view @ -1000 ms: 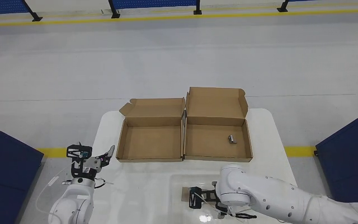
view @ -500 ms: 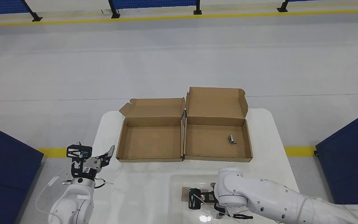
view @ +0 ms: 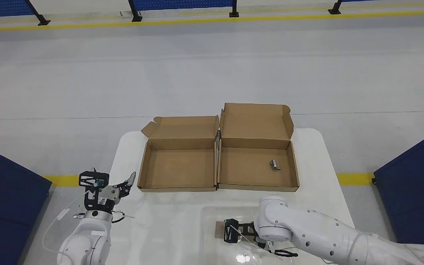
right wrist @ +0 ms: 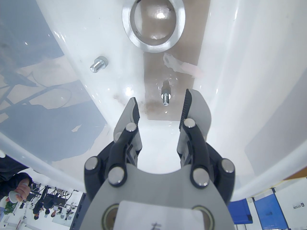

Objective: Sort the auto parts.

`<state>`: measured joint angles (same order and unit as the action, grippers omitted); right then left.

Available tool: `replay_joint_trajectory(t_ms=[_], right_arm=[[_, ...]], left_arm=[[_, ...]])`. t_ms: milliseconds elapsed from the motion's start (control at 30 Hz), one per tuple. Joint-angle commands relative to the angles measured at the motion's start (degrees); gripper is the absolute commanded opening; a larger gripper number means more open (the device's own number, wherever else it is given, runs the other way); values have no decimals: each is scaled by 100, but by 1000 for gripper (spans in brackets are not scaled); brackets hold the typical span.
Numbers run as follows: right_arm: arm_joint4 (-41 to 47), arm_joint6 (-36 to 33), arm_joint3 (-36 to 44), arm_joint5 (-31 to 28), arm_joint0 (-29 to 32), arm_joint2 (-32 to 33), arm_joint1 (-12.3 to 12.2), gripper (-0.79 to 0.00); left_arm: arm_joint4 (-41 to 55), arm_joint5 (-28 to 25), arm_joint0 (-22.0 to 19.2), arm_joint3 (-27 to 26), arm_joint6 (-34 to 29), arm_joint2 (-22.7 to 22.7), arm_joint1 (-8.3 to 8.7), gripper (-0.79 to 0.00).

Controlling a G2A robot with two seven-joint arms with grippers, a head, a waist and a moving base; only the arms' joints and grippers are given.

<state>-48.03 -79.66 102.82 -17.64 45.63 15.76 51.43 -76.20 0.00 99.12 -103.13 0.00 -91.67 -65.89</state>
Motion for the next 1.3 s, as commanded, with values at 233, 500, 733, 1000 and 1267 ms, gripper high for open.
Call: replay_joint_trajectory(t_ms=[233,500,733,1000,1267], right_arm=[[-64,3,-93,-31,84,96,37,-474],[-130,14,-193,-69,147,150,91,-570],[-85,6,-267,-88,201,228,127,-785],[165,-519,341,-53,283,610,-66,-785],[233,-661,514,-27,297,688,-111,-785]], left_arm=[[0,0,0,0,0,0,0,0],[0,0,0,0,0,0,0,0],[0,0,0,0,0,0,0,0],[0,0,0,0,0,0,0,0],[0,0,0,0,0,0,0,0]])
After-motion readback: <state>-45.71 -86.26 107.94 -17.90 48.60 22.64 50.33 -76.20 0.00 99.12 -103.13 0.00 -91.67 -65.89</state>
